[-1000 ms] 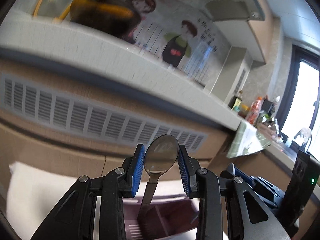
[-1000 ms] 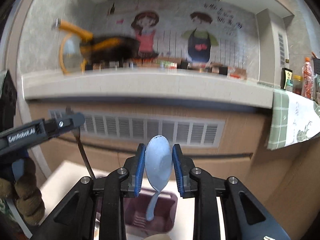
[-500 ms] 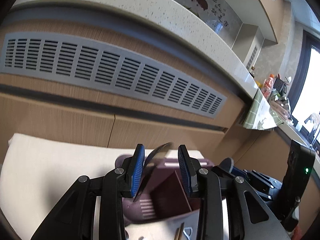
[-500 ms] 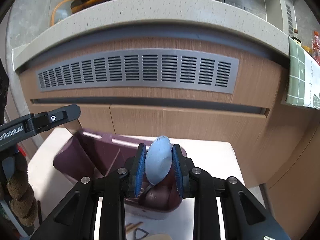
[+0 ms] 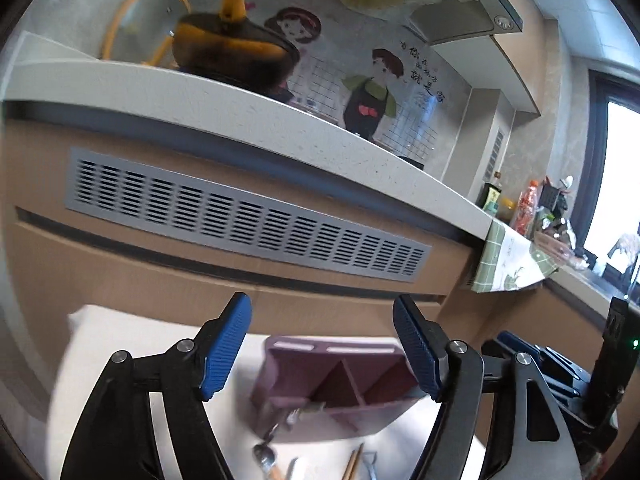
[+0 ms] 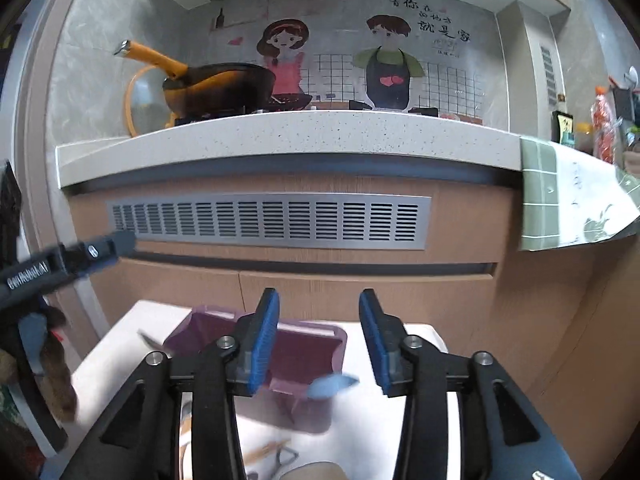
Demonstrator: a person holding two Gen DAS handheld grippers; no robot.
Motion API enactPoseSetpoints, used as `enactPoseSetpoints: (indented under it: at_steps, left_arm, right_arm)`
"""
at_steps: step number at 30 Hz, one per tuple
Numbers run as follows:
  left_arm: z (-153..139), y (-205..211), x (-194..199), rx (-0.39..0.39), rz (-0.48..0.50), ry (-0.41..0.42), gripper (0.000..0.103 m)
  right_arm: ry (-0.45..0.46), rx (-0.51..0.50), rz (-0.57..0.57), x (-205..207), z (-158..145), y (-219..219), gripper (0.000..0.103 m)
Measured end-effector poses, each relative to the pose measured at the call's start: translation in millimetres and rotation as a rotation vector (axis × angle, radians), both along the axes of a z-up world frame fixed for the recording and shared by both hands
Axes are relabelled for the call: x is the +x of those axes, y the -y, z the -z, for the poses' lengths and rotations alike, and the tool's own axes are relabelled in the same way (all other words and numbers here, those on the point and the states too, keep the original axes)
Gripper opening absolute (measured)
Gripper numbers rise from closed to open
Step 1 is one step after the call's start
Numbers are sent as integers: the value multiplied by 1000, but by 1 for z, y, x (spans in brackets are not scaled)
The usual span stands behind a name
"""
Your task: Organize utensils
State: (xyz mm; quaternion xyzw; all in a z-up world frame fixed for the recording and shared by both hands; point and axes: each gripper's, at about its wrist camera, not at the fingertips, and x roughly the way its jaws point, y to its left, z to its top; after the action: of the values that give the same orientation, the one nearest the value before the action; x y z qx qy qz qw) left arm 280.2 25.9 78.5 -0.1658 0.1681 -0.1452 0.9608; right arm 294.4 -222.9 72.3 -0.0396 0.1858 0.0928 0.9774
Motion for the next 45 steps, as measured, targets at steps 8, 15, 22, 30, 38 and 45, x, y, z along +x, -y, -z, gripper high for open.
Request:
enactPoseSetpoints:
  at_steps: [8,15,22,30,38,45]
  left_arm:
    - [42,-13,-55,145,-61,-118,91]
    - [95,-10,-74,230,-9,-287,91]
    - [113,-26,-81,220,-54,-330,87]
    - [137,-19,-75,187,36,-426,69]
    - [148,7,-73,228,134,-459,50]
    - [151,24,-67,252,134,-460,30]
  right_arm:
    - [-219,-48,-18,-31,64,-13,39]
    - [-457,-42,-9,-27,129,-26,39]
    - [-552,-3,27,-10,152,-37,19]
    - [-488,-62,-115,-29,135,-71,18]
    - [-490,-68,-125,-32,132,-66,18]
    - [-477,-61,-124,-32,130,-68,18]
